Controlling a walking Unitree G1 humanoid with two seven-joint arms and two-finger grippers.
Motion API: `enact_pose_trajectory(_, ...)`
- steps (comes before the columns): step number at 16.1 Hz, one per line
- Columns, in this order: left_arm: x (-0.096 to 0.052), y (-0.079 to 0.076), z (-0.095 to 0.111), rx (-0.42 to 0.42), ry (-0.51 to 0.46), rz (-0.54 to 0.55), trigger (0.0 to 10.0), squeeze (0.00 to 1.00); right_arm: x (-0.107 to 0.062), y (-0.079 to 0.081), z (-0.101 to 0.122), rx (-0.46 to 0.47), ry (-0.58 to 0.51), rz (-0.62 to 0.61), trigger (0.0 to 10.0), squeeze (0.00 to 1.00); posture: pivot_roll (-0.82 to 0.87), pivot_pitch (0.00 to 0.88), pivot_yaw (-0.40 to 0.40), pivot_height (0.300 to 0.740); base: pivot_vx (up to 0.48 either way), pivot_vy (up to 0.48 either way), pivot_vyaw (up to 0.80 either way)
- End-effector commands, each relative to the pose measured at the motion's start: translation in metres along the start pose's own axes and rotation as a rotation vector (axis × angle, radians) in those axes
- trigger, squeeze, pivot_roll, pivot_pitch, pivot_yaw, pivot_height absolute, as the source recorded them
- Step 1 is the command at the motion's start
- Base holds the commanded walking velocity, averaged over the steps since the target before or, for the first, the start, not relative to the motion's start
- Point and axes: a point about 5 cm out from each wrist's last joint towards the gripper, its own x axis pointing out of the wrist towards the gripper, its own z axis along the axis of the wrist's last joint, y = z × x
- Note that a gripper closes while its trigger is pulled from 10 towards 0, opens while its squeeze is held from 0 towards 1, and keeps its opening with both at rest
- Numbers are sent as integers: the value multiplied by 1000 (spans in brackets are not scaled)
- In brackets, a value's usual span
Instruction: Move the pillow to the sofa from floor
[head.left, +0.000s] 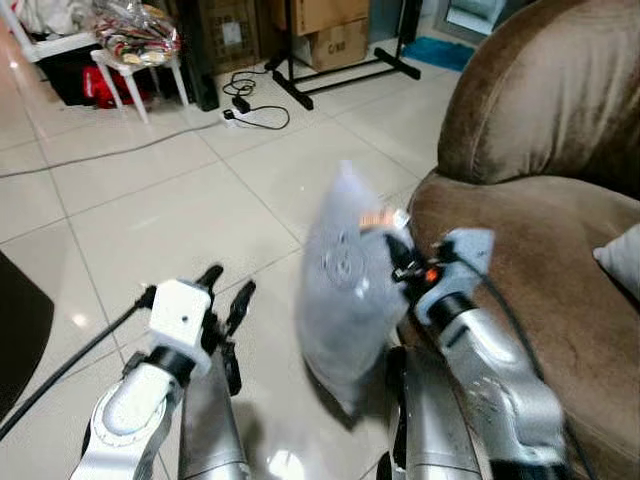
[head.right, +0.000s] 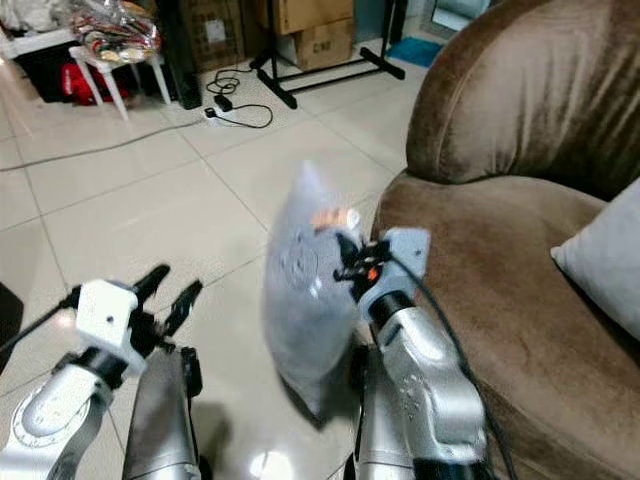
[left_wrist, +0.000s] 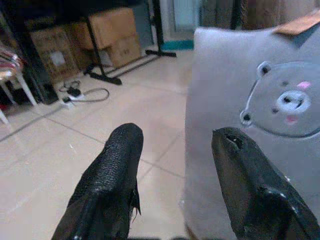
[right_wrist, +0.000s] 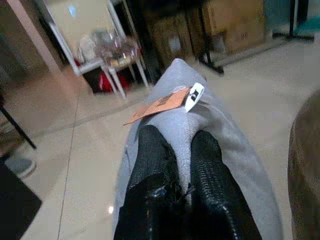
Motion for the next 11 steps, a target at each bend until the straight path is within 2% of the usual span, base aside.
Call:
enact_pose_trajectory(1, 0, -1, 4, 13, -15, 14, 10000, 0, -8, -2, 5, -30, -17, -25, 10000, 0, -47, 0, -10, 450, 0, 0, 0)
enact_pose_trajectory(2, 1, -1, 4, 14, -19, 28, 10000, 0, -11, -6, 5, -52, -9, -61, 10000, 0, -49, 0, -8, 460, 0, 0, 0)
enact_pose_trajectory(5, 0, -1, 4, 20, -17, 54, 10000, 0, -15, -4, 10, -67, 10, -66, 10000, 0, -49, 0, -11, 485, 0, 0, 0)
enact_pose_trajectory(11, -1, 0, 5, 35, -18, 82, 10000, 0, -17, -1, 8, -57, 35, -68, 10000, 0, -34, 0, -24, 539, 0, 0, 0)
